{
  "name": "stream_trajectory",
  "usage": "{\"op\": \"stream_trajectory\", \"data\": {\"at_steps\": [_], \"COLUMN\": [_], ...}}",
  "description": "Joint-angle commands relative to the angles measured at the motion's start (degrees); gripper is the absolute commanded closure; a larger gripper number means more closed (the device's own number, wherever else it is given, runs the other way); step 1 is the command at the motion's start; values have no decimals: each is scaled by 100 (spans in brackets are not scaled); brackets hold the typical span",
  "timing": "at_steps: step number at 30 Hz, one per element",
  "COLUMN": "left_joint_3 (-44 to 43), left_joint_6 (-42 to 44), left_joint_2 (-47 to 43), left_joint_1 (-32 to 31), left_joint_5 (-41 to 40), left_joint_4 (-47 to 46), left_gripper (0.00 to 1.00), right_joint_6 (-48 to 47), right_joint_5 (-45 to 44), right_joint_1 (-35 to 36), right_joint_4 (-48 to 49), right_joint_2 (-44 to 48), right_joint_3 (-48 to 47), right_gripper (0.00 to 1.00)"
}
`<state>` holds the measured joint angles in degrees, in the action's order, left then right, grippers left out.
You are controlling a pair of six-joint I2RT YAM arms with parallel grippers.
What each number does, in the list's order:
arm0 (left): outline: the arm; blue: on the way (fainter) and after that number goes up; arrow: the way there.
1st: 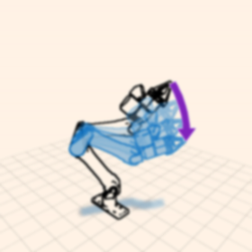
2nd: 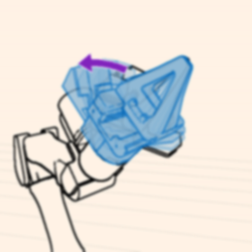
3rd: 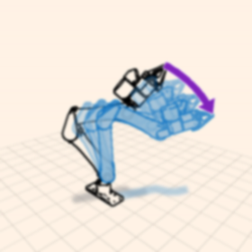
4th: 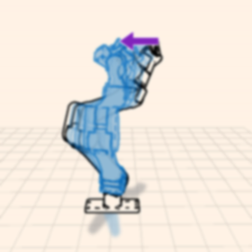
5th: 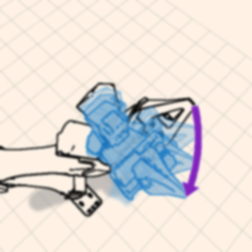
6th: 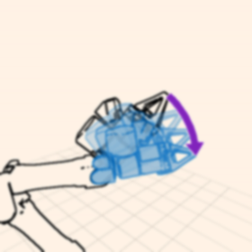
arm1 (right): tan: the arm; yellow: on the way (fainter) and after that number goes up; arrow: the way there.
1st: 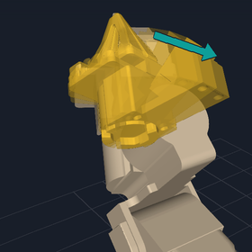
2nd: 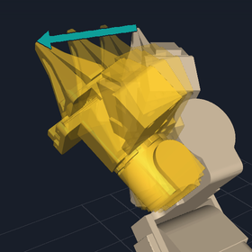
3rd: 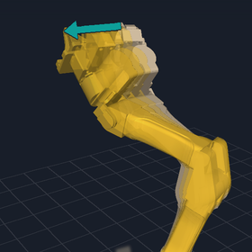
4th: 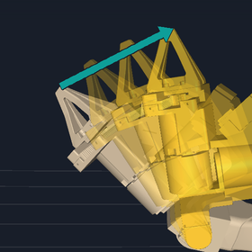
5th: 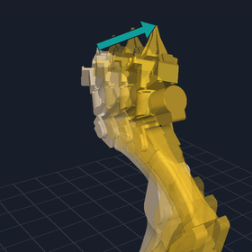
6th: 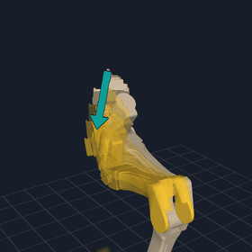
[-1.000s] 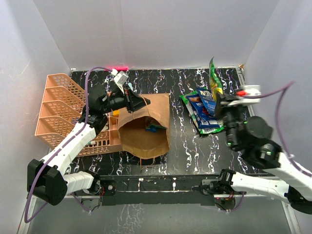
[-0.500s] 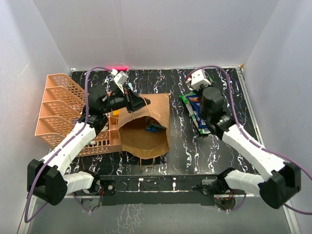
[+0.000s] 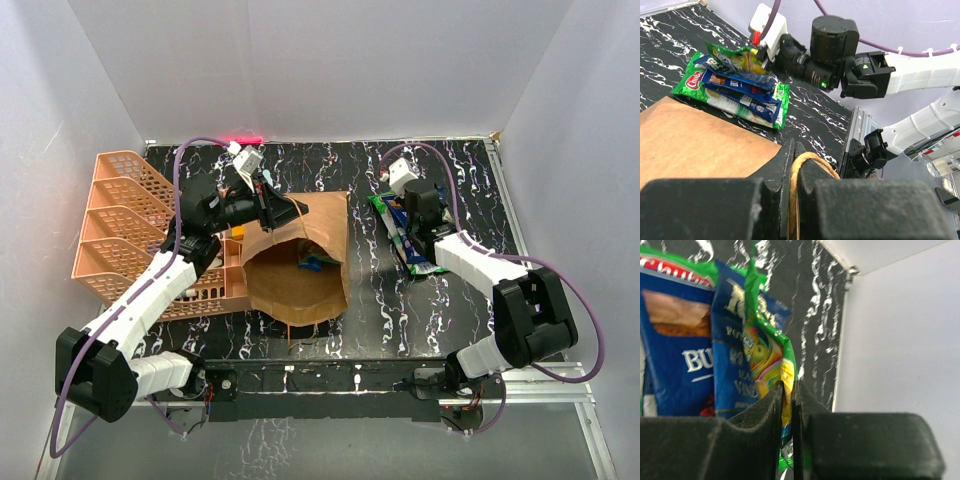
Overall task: Take the snacks out of the paper bag
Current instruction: Place the snack at the center of the board.
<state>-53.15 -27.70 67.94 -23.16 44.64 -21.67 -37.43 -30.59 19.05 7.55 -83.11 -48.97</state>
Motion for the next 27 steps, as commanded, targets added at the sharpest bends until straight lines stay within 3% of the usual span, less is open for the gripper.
{"op": "stream_trajectory", "data": {"at_steps": [1,7,11,14,21,27], "left_joint_3": [-227,-208,-213,-212,-205,-183], "left_joint_6": [11,-42,-25,-29,-150,-145], "left_joint_2": [-202,-178,-162,-142,-95,-71], "left_joint_1": [-22,-22,-22,-22,11,13], "left_joint_5": [89,116,100,102,178,149], "left_joint_4": [-175,-232,-220,-224,-322,-340], "left_gripper": [100,100,100,100,100,100], "right_joint_6": [696,1599,2918,4086,5611,5966], "right_joint_5": [342,1411,1643,2736,4962,6125], "right_joint_1": [-18,-10,14,28,34,35], "right_joint_4": [409,66,-1010,-1792,-2415,-2568], "right_joint_2": [274,868,1611,2717,5158,5812], "right_joint_3": [375,817,648,715,1522,1719], "right_gripper": [93,89,51,35,34,39]}}
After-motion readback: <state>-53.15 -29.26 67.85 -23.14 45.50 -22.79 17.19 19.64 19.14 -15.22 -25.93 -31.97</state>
